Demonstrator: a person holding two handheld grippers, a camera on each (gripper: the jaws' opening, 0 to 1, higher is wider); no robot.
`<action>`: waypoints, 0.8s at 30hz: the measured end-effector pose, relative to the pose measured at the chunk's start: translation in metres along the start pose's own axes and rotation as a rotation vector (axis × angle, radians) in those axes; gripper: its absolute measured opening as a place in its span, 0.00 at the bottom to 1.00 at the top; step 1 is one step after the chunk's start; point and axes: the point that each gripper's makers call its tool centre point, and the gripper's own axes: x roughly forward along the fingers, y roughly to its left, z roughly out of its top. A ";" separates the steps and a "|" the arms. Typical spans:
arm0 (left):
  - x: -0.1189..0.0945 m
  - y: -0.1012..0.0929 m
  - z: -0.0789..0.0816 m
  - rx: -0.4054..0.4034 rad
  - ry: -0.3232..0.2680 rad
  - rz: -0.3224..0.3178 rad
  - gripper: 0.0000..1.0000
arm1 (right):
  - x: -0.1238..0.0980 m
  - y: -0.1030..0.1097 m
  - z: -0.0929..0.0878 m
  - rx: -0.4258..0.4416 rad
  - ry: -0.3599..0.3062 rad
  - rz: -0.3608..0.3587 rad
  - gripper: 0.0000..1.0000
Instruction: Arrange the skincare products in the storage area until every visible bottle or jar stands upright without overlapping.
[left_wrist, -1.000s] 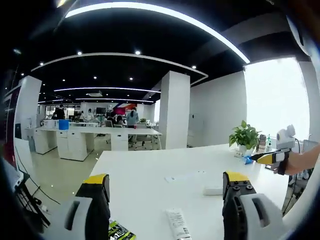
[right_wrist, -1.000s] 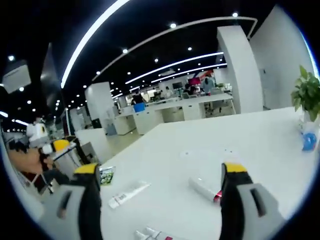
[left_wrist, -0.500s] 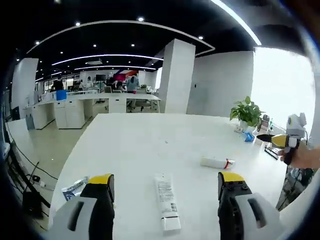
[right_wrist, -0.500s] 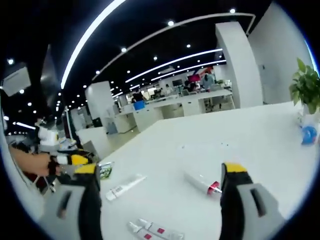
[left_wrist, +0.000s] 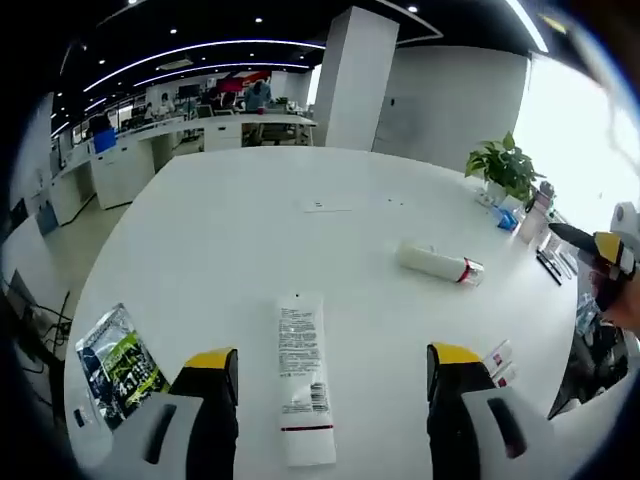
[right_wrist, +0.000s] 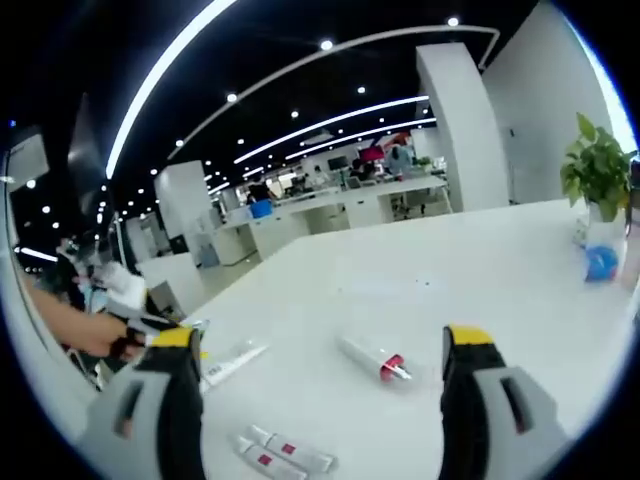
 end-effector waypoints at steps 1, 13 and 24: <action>0.002 0.001 -0.001 0.007 0.006 -0.001 0.77 | 0.000 -0.001 0.000 0.003 0.000 -0.002 0.99; 0.035 0.023 -0.015 0.048 0.113 0.031 0.60 | -0.001 -0.009 -0.003 -0.007 0.019 -0.024 0.99; 0.053 0.023 -0.036 0.171 0.241 0.034 0.58 | -0.004 -0.016 0.003 -0.027 0.020 -0.061 0.99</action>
